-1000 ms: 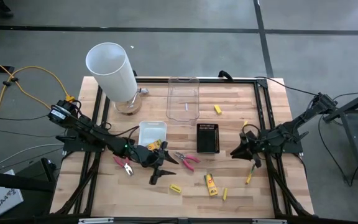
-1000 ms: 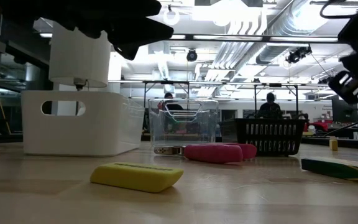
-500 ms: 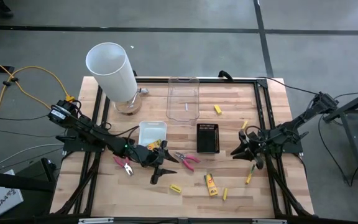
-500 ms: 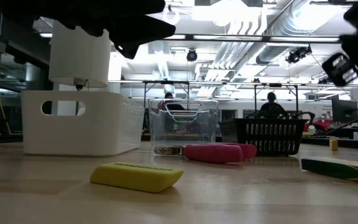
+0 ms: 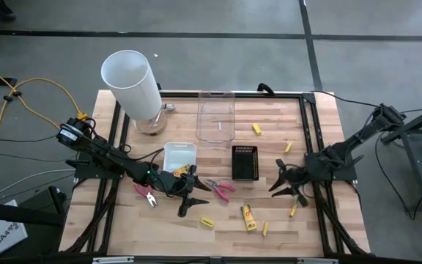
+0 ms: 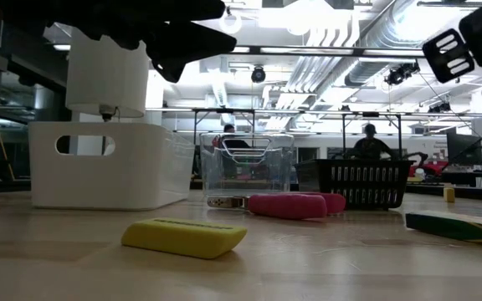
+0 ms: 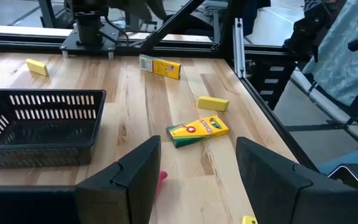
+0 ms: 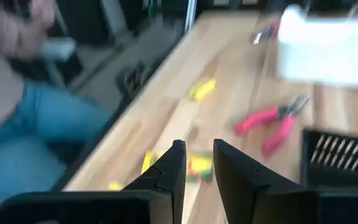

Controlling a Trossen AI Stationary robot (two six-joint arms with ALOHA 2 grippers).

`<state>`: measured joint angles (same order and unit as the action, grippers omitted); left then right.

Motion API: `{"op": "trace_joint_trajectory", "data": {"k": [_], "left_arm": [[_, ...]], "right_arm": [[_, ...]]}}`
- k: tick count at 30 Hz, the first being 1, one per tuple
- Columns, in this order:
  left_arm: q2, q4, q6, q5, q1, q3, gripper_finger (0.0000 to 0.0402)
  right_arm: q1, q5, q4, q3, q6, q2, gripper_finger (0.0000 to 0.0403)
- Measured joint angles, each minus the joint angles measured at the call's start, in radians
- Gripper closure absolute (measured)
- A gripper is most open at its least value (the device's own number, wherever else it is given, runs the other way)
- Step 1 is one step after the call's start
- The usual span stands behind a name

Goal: Pick & Place School Supplies
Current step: Put the right box of crayon into the white bin

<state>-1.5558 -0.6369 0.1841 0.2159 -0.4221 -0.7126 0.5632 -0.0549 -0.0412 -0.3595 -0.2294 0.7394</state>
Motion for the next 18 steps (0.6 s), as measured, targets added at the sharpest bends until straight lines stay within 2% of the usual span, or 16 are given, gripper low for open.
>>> {"op": "trace_joint_trajectory", "data": {"k": [7,10,13,18], "left_arm": [[0.0,0.0,0.0,0.001,0.0,0.0,0.0199],[0.0,0.0,0.0,0.009,0.0,0.0,0.0199],[0.0,0.0,0.0,0.02,0.0,0.0,0.0199],[0.0,0.0,0.0,0.026,0.0,0.0,0.0199]], "right_arm": [[0.011,0.176,-0.161,-0.118,0.141,0.099,0.0329],[0.043,0.204,-0.208,-0.148,0.176,0.109,0.0329],[0.083,0.188,-0.28,-0.167,0.177,0.111,0.0329],[0.166,0.041,-0.451,-0.239,0.179,0.113,0.0329]]}}
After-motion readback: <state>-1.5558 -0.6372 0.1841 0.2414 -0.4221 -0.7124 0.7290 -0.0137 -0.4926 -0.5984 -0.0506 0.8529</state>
